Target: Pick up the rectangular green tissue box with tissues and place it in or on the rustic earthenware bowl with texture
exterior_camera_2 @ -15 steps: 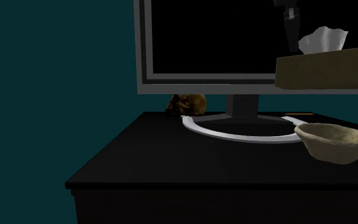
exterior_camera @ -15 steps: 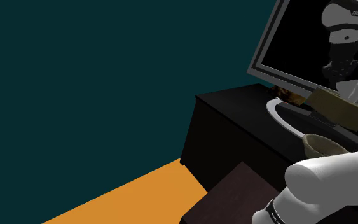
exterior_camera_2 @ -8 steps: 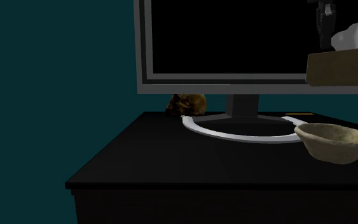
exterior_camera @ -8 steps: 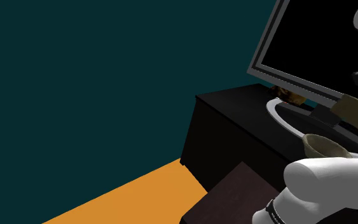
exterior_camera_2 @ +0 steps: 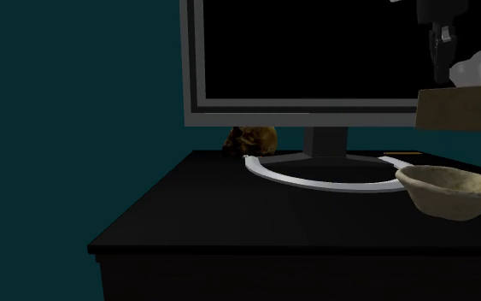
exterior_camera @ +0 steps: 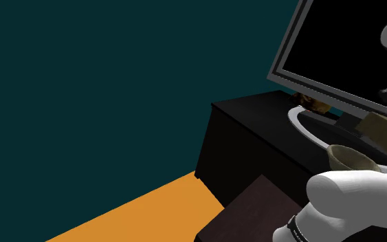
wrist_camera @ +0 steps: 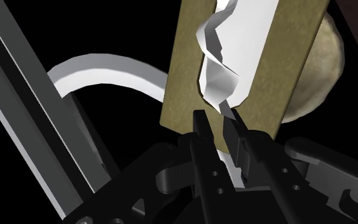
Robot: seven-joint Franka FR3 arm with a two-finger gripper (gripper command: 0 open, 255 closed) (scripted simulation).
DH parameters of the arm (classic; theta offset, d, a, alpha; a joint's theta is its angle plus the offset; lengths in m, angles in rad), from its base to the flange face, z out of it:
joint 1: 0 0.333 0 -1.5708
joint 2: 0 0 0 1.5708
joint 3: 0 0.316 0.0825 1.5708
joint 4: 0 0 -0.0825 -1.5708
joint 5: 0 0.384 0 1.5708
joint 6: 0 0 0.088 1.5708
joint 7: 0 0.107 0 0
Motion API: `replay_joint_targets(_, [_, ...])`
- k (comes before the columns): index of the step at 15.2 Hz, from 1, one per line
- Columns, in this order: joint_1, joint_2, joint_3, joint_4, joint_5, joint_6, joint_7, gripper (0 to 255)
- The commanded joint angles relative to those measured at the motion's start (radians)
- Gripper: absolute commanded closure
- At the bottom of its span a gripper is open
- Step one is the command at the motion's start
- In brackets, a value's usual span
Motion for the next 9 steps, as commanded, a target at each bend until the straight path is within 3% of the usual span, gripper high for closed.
replay_joint_targets(1, [-0.002, -0.012, -0.006, -0.034, -0.006, 0.020, 0.011, 255])
replay_joint_targets(9, [-0.010, -0.044, -0.035, -0.153, -0.029, 0.099, 0.053, 255])
